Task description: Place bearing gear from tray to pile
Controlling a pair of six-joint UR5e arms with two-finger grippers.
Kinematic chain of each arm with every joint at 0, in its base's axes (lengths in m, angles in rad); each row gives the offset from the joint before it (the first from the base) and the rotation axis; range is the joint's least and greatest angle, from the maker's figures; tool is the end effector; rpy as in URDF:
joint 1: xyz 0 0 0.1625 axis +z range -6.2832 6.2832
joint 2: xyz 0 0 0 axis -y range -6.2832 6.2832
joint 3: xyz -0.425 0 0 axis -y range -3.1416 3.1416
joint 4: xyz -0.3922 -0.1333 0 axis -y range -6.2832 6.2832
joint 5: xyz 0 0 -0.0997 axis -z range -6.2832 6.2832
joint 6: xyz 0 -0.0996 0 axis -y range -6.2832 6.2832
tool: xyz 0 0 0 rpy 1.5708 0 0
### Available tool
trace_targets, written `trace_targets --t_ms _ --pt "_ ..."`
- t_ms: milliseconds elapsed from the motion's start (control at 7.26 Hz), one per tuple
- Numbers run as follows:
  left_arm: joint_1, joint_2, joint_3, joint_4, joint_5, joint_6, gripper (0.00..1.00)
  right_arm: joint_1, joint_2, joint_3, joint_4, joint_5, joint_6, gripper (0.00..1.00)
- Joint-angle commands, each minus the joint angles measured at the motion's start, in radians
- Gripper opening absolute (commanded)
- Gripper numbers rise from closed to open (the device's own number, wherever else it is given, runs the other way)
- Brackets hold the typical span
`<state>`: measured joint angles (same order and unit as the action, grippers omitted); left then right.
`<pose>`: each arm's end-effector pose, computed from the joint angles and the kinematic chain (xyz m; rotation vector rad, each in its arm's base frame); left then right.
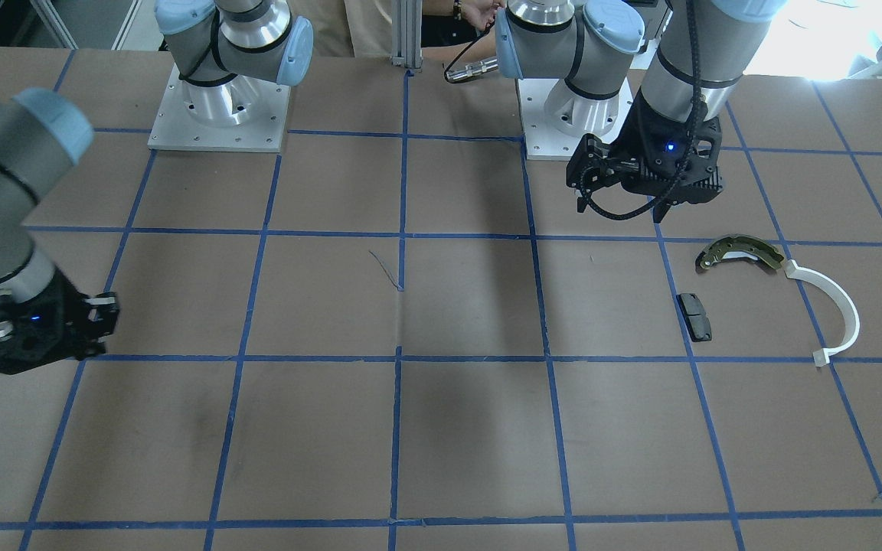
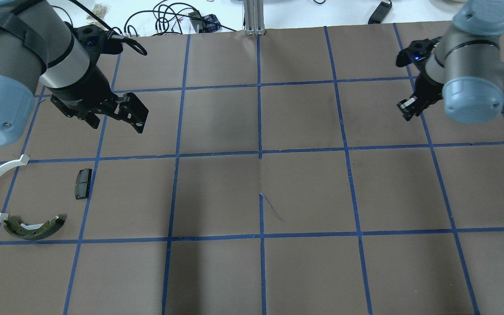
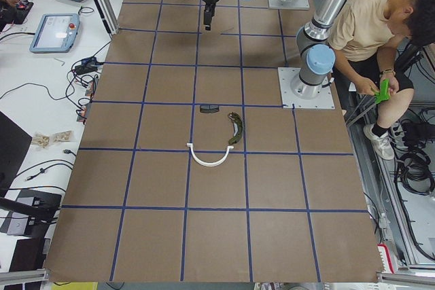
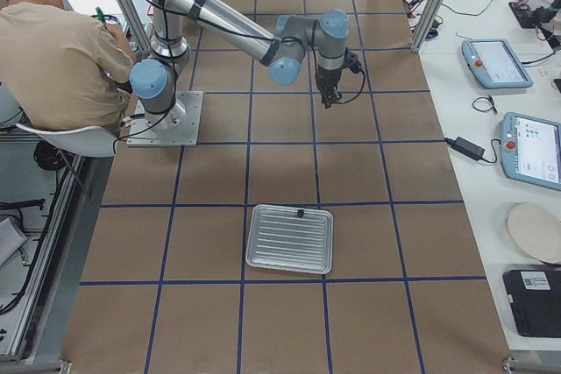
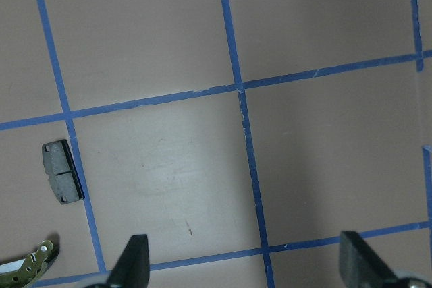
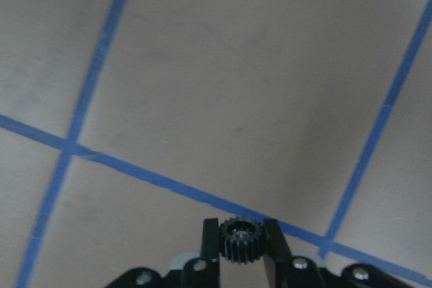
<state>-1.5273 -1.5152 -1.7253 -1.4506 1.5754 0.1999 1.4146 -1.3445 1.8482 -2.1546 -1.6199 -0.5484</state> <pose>-0.1123 -0.4738 0.4507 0.2448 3.1247 -0.0322 0.0419 -0.5595 0.2962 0.5946 -3.0084 0.0894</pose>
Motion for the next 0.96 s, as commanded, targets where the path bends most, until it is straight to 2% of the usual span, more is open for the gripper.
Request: trace_targets --t_ms 0,138,275,413,551,689,826 --pt "0.001 0.0 -0.01 -0.007 0.002 -0.001 1.0 0.284 -0.079 0.089 0.01 0.002 0.463 0.0" --pt "0.007 -0.009 -0.01 -0.011 0.003 -0.001 1.0 0.423 -0.07 0.114 0.012 0.008 0.727 0.0" --pt "0.009 0.004 -0.008 -0.014 0.008 -0.001 1.0 0.539 -0.036 0.117 0.001 0.056 0.919 0.0" --pt "0.009 0.006 -0.005 -0.036 0.015 -0.001 1.0 0.607 0.029 0.114 -0.051 0.119 1.032 0.0" --pt "0.009 0.003 -0.008 -0.066 0.018 -0.001 1.0 0.648 0.08 0.111 -0.174 0.121 1.103 0.0" --pt "0.012 -0.003 -0.01 -0.083 0.023 -0.001 1.0 0.655 0.088 0.111 -0.197 0.112 1.096 0.12" --pt "0.012 0.0 -0.01 -0.089 0.032 -0.001 1.0 0.646 0.088 0.115 -0.191 0.107 1.09 0.48"
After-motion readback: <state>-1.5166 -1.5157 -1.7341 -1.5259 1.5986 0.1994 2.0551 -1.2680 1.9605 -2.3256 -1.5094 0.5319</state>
